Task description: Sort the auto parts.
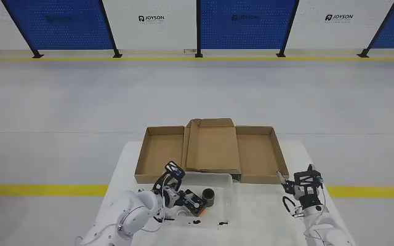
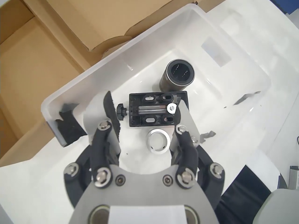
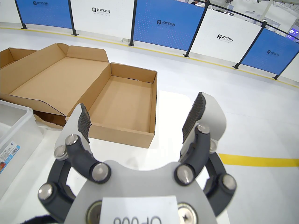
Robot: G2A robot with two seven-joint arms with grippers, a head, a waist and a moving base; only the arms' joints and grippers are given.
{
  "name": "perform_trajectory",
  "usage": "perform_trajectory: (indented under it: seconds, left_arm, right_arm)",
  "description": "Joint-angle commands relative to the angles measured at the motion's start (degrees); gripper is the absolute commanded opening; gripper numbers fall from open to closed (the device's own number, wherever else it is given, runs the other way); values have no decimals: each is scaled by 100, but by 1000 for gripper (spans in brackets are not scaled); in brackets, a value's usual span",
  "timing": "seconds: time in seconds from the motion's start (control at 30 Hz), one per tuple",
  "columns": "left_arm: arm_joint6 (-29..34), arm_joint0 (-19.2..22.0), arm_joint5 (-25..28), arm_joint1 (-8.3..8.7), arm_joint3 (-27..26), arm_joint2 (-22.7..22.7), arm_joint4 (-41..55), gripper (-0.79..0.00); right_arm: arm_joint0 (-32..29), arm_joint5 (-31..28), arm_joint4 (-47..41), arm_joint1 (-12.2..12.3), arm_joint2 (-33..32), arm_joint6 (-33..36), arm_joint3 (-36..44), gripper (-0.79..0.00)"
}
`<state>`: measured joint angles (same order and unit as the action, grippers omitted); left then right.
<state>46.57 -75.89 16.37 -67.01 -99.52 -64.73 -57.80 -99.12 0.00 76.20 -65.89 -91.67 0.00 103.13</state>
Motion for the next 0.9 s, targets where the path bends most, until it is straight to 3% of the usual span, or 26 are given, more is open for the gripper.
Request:
perform_trajectory:
  seconds: [0.0,0.33,0.87]
  left_arm:
    - [-8,80,-58,-18,96,132,-109,-157]
    - [-240,396,-429,-109,585,553,-559,-197]
    - [-525,823,-463,-241,1439,921,-571,-240]
  right_arm:
    - [0,0,0,0,0,0,0,0]
    - [0,0,0,0,0,0,0,0]
    - [0,0,0,0,0,0,0,0]
